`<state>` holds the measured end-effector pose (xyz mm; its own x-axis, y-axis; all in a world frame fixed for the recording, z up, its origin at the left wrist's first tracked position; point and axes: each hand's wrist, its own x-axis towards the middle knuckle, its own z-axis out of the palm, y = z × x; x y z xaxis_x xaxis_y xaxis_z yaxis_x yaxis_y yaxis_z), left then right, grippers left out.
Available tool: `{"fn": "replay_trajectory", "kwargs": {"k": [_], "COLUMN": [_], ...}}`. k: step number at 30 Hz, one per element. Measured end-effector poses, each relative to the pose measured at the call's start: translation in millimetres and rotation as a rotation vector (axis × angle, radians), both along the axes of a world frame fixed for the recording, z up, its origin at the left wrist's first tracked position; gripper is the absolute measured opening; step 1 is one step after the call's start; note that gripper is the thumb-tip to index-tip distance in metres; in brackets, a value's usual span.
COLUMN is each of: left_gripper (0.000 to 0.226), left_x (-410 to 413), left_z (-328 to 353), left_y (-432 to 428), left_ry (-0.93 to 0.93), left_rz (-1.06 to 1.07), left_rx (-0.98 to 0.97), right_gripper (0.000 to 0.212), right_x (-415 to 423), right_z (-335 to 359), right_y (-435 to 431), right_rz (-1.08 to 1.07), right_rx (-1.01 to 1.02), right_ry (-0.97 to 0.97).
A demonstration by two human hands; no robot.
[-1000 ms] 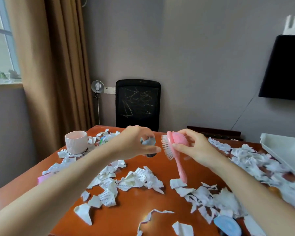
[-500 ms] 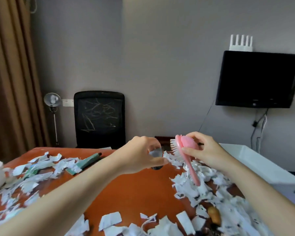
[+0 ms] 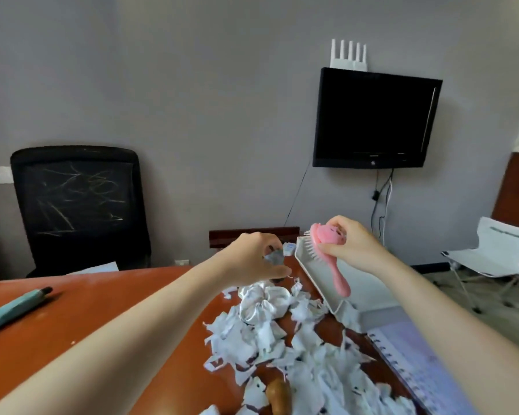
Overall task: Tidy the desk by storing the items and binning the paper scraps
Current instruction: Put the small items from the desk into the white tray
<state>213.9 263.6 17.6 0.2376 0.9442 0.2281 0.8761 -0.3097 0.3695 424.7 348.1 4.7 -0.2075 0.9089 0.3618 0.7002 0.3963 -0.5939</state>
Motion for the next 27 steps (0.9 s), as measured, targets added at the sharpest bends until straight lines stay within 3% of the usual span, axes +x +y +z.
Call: {"fn": "replay_trajectory", "kwargs": {"k": [10, 18, 27], "left_gripper": [0.044, 0.039, 0.054], "left_x": [68.6, 120.3, 141.1], "left_z": [-54.2, -81.0, -93.7], "left_y": [82.8, 135.3, 151.9], "left_ry": [-0.066, -0.101, 0.205], "left_rz": [-0.023, 0.005, -0.002], "left_rx": [-0.055, -0.177, -0.248], "right_gripper": [0.029, 0.033, 0.015], "right_x": [55.0, 73.2, 76.8], "right_z": [-55.1, -88.3, -100.0], "right_y": [52.9, 70.7, 83.7], "right_rz": [-0.193, -0.108, -0.115], "right_rx": [-0.059, -0.194, -0.33], "right_ry": [-0.003, 0.067, 0.096]}}
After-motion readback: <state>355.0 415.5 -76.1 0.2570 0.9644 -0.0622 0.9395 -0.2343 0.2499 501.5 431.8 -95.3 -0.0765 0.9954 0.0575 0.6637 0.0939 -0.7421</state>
